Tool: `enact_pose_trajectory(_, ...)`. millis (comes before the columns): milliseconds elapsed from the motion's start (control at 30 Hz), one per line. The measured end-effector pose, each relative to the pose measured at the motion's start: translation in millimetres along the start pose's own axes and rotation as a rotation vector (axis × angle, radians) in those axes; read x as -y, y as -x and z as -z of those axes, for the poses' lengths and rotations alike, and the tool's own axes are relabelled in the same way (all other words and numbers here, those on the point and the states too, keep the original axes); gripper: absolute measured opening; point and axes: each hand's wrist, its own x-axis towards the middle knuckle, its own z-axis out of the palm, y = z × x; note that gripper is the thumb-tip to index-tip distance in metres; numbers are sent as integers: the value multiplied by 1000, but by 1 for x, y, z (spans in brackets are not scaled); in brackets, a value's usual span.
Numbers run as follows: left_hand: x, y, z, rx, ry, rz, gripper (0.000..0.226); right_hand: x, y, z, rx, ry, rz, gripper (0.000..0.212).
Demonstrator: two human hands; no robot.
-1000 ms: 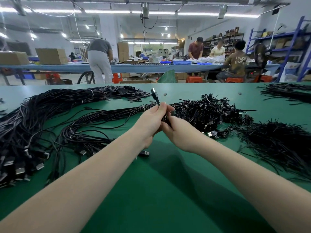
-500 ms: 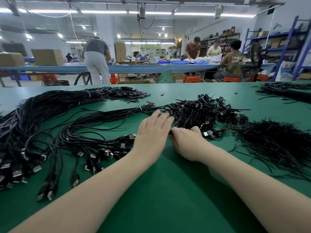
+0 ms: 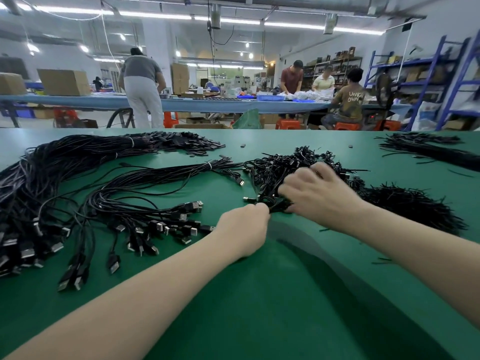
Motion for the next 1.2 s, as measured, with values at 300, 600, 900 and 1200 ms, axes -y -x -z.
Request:
enact_pose_trajectory(300, 29, 12, 6, 48, 92, -1, 33, -75, 76, 7, 755, -146, -745, 41)
enact_pose_trajectory(600, 58, 27, 7, -111, 26, 275, 32, -69, 86, 5, 683, -264, -865, 25)
enact_pose_trajectory(900, 133, 75, 41, 29, -140, 567, 30, -77, 80, 12, 576, -425, -896, 11)
enact_pose_trajectory(1200, 82, 36, 56, -150, 166, 377, 33, -54, 30, 38, -64, -491, -792, 17)
